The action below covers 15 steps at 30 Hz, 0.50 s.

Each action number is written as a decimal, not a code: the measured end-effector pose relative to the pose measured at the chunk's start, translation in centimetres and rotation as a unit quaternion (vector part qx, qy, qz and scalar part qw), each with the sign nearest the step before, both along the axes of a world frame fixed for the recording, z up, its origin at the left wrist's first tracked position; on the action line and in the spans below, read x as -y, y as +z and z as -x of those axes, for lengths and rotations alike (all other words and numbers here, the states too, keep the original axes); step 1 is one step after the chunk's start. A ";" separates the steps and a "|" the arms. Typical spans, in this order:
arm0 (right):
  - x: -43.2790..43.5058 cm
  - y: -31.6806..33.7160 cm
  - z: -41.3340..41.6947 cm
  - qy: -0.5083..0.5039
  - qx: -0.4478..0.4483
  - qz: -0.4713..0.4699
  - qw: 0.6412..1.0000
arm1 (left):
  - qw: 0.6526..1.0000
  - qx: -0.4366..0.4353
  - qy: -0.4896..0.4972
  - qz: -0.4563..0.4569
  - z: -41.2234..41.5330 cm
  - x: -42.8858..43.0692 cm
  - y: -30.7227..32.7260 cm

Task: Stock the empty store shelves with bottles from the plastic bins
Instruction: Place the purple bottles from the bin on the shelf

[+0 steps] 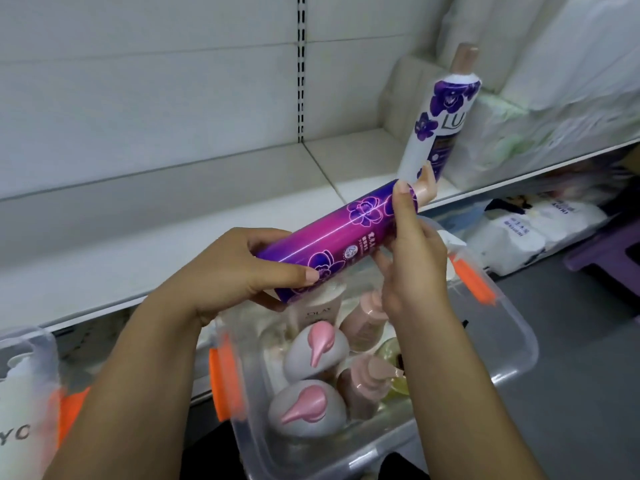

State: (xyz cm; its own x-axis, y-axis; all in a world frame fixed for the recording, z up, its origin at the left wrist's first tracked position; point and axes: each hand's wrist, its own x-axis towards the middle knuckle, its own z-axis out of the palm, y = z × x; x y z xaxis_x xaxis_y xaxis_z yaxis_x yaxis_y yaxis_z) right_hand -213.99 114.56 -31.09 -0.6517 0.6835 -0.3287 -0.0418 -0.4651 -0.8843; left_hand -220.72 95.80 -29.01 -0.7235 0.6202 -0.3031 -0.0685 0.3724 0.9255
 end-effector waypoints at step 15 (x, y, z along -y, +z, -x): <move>-4.8 1.4 3.5 -0.073 -0.045 -0.226 0.970 | 0.933 -0.260 0.217 0.119 5.0 -5.4 -3.9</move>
